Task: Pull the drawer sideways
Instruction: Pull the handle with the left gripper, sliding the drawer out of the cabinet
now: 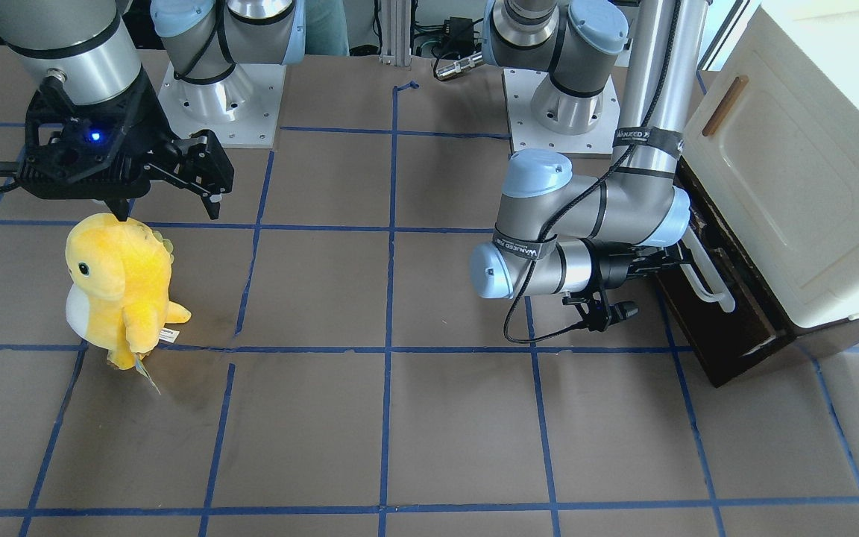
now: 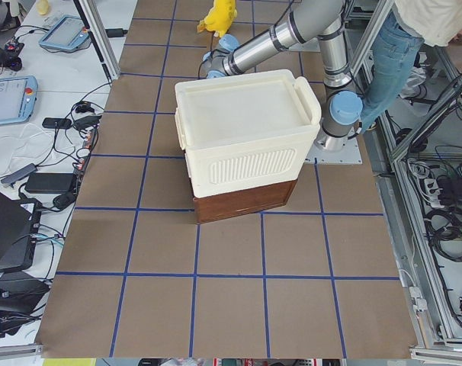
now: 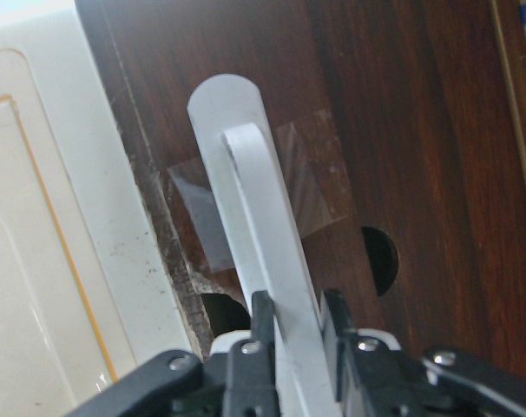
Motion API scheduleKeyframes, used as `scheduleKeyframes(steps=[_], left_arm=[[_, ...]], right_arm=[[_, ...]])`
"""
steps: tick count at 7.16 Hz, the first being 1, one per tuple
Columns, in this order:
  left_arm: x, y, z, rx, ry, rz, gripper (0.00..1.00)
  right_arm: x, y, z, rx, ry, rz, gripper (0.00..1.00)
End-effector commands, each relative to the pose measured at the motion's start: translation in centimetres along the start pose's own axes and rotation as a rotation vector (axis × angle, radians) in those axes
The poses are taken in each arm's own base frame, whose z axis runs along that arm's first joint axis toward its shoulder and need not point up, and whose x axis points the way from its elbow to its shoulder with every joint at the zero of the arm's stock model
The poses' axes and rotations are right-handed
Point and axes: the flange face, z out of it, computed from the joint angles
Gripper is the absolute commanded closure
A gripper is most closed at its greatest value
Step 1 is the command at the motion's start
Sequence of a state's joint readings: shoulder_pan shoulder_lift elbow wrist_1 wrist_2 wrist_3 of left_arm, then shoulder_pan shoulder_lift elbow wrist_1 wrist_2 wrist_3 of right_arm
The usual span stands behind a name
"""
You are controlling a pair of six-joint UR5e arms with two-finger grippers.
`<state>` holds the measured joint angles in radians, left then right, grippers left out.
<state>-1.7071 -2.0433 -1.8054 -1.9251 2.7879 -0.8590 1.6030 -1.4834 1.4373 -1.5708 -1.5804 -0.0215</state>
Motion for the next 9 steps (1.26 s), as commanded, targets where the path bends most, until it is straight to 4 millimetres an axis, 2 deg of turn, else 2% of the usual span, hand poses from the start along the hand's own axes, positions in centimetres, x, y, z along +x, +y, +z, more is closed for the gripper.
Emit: scheduleKeyframes(steps=[1,9], left_arm=[[0.1,0.0,0.0,0.000,0.000,0.000,0.88],[0.2,0.6,-1.3,0.025,-0.005,0.005,0.88]], right_arm=[[0.0,0.0,0.0,0.000,0.000,0.000,0.00],[0.0,0.0,0.0,0.000,0.001,0.000,0.00]])
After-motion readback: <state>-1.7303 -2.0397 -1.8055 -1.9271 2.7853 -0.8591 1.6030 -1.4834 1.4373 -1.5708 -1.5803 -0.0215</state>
